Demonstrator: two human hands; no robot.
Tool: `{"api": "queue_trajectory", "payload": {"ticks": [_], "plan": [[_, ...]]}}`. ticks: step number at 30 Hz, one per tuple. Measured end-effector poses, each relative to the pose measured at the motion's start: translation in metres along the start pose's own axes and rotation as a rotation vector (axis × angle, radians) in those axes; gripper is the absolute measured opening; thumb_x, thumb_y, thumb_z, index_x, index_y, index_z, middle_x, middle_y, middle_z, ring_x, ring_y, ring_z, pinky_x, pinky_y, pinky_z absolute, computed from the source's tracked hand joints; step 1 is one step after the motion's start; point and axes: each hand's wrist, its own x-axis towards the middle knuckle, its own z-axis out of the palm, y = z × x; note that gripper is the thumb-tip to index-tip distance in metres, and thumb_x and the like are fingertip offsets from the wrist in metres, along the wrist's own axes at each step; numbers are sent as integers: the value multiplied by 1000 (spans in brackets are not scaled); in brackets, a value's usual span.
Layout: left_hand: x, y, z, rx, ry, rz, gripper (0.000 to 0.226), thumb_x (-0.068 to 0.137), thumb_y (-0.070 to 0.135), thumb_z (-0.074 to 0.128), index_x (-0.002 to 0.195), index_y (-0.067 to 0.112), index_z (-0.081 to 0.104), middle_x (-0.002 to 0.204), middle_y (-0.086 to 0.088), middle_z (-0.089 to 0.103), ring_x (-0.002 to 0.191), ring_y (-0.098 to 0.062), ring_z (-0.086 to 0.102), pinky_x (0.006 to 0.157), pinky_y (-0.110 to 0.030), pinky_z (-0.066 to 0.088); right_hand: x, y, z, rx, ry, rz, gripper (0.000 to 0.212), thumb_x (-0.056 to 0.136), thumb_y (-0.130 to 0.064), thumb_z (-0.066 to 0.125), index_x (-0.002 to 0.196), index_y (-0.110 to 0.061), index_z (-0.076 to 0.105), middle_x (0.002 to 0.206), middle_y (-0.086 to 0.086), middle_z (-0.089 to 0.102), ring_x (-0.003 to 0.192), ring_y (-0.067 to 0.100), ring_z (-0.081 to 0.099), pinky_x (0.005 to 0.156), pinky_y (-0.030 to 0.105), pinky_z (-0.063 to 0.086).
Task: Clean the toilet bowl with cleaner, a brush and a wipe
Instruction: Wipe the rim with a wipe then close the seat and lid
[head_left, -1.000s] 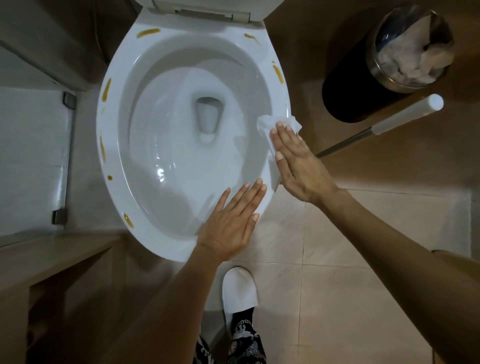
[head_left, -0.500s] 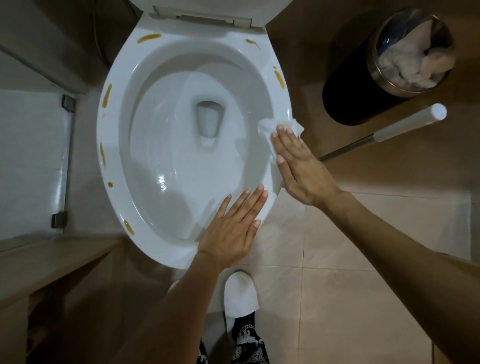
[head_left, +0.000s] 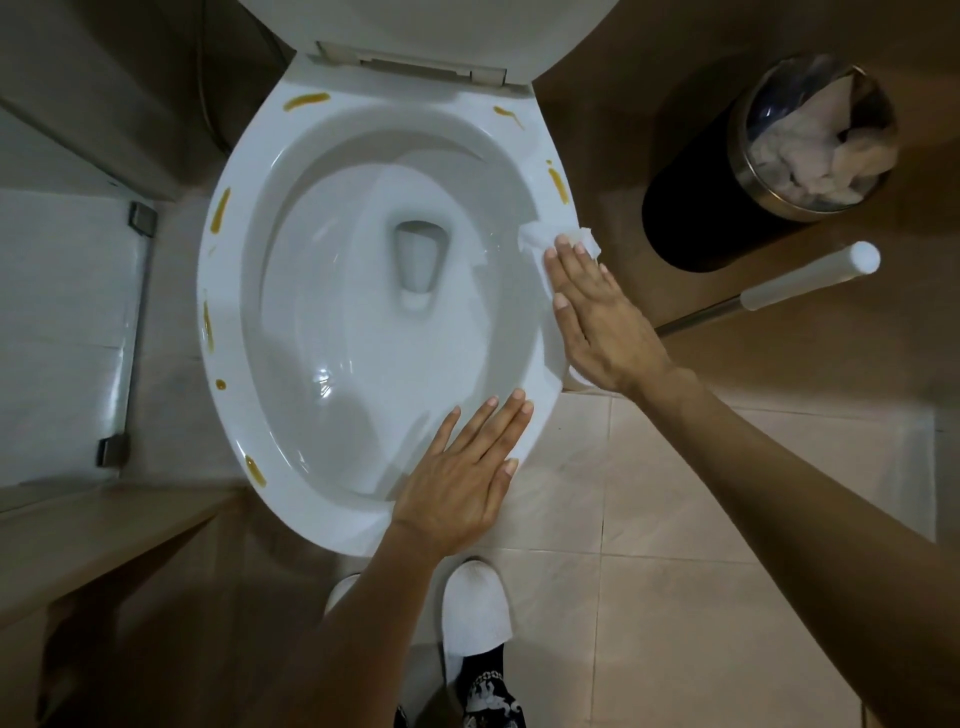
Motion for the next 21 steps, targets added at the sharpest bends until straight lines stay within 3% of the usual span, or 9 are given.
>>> {"api": "queue_trajectory", "payload": {"ticks": [9, 15, 21], "plan": [[1, -1, 1, -17, -2, -6, 54, 101, 38, 5, 153, 24, 5, 160, 9, 3, 146, -8, 7, 118, -37, 11, 27, 5, -8, -9, -3, 5, 55, 104, -38, 16, 154, -18, 8, 161, -3, 2, 144, 4, -7, 118, 25, -3], [1, -2, 1, -24, 4, -11, 54, 101, 35, 16, 153, 24, 6, 160, 9, 4, 146, -8, 7, 116, -37, 9, -5, 6, 1, 81, -10, -4, 57, 102, -40, 13, 154, -19, 7, 161, -6, 0, 146, 2, -7, 118, 25, -3], [1, -2, 2, -33, 8, -10, 54, 101, 35, 18, 153, 25, 6, 160, 10, 3, 146, -8, 7, 119, -39, 12, 42, 2, -14, 87, 36, 40, 53, 106, -34, 17, 154, -17, 4, 162, -3, -3, 148, 8, -7, 118, 27, -4]]}}
